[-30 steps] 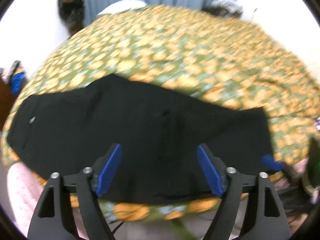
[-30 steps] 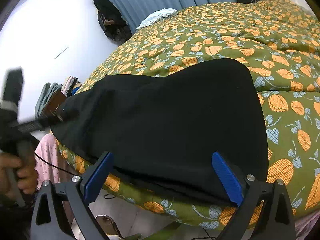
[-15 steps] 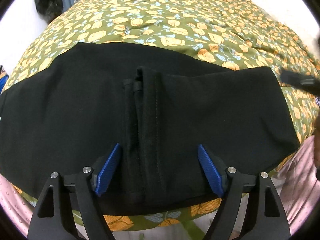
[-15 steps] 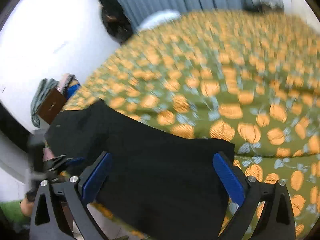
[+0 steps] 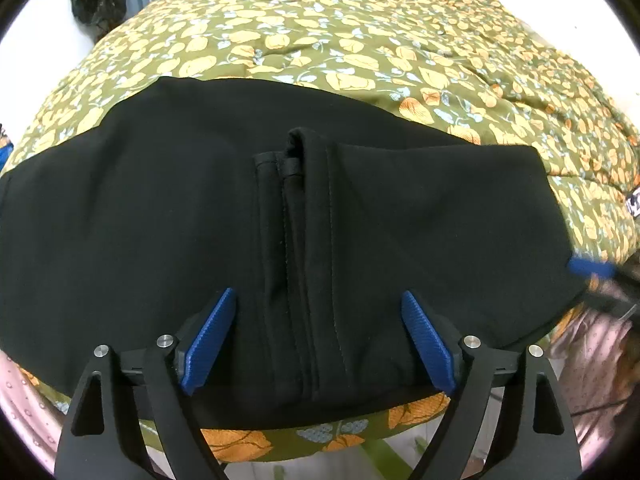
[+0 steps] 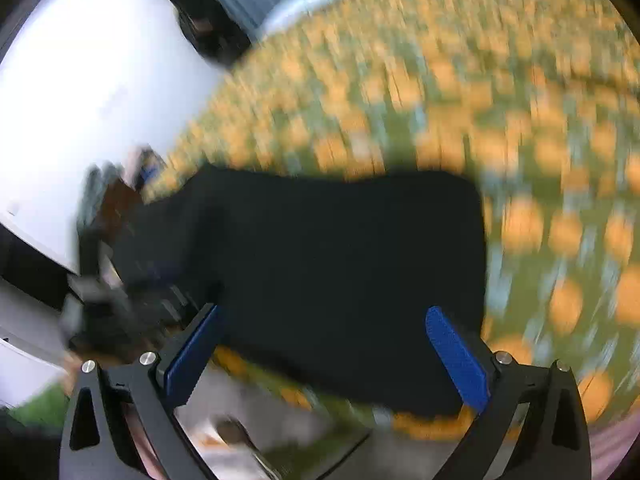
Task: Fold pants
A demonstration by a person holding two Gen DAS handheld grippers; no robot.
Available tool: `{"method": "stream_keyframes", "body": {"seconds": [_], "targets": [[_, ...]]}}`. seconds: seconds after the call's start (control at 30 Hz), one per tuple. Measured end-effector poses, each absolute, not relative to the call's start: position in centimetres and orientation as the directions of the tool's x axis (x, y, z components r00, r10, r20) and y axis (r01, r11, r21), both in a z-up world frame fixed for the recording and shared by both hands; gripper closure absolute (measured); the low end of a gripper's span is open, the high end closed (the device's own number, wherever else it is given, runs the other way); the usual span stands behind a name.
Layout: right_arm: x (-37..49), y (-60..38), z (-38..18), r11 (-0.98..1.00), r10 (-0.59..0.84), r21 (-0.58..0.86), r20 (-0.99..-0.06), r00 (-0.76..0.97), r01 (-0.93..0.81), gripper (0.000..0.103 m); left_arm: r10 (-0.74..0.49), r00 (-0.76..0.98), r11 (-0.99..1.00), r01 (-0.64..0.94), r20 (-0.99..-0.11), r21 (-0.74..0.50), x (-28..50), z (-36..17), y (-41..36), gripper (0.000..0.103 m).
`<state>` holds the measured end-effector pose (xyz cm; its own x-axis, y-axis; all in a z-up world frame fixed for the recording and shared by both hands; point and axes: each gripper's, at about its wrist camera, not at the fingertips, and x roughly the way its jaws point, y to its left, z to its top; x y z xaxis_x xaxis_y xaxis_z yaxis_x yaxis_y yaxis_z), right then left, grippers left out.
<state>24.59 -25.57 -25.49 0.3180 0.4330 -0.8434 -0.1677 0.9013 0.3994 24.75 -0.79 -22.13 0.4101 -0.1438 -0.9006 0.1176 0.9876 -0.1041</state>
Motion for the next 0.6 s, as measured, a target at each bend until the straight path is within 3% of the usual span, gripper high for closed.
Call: {"method": "stream_keyframes", "body": {"seconds": [0.2, 0.27, 0.47, 0.6], "targets": [[23.0, -26.6, -21.8, 0.881, 0.452, 0.460, -0.753, 0.478, -0.108, 0.003, -0.136, 0.455, 0.991, 0.052, -0.880, -0.127, 24.2, -19.5, 2.5, 0.017], [23.0, -26.8, -21.0, 0.868, 0.465, 0.488, -0.726, 0.506, -0.098, 0.003, -0.148, 0.480, 0.986, 0.010, -0.865, -0.164, 24.6, -18.1, 5.7, 0.011], [22.8, -25.5, -21.5, 0.863, 0.473, 0.498, -0.737, 0.484, -0.085, 0.003, -0.049, 0.549, 0.960, -0.206, -0.834, -0.192, 27.2, -14.7, 22.3, 0.007], [22.3, -24.7, -22.7, 0.852, 0.489, 0.518, -0.740, 0.463, -0.072, 0.003, -0.004, 0.532, 0.885, -0.392, -0.847, -0.251, 28.0, -16.2, 35.0, 0.006]]}}
